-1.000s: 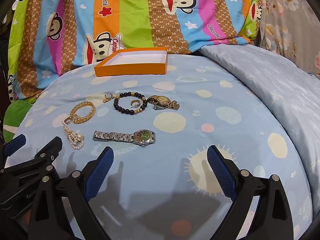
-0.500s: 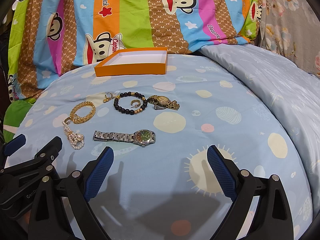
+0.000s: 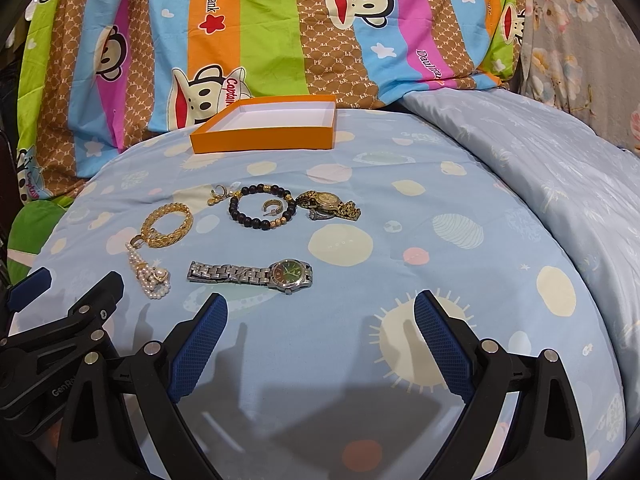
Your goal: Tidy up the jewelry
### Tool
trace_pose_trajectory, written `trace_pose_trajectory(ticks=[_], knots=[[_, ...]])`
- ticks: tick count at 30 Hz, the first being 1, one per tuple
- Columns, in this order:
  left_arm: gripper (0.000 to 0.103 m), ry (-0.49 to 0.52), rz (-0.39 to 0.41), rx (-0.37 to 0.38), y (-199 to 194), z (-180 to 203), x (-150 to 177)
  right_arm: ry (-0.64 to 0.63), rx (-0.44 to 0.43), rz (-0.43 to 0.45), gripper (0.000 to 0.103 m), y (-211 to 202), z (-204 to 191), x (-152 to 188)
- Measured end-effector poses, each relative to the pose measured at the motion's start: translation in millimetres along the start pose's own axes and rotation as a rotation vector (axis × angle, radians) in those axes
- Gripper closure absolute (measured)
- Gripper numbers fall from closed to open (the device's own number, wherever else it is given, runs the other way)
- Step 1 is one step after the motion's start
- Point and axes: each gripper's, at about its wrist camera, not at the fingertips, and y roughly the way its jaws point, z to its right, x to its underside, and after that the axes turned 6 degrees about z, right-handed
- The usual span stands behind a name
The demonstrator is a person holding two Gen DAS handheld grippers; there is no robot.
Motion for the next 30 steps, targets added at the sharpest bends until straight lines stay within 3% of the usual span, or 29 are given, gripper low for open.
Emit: trace_pose_trajectory(ticks=[9,15,30], knots=[[0.009,-0.017,0.037,0.000,-9.2,-5.2,-3.5,-0.003,-0.001,0.007,0.010,-1.3,-9.2,-2.4],[0.009,0.017,0.094,-0.068,-20.4,2.2,-3.1,0.001,0.006,0.027,0.010,-7.0,-2.7,-0.1],[0.009,0.065,0.084,-0.067,-17.6,8.8,-1.4,0.039,0.018,0.048,0.010,-10.0,7.1,1.2]])
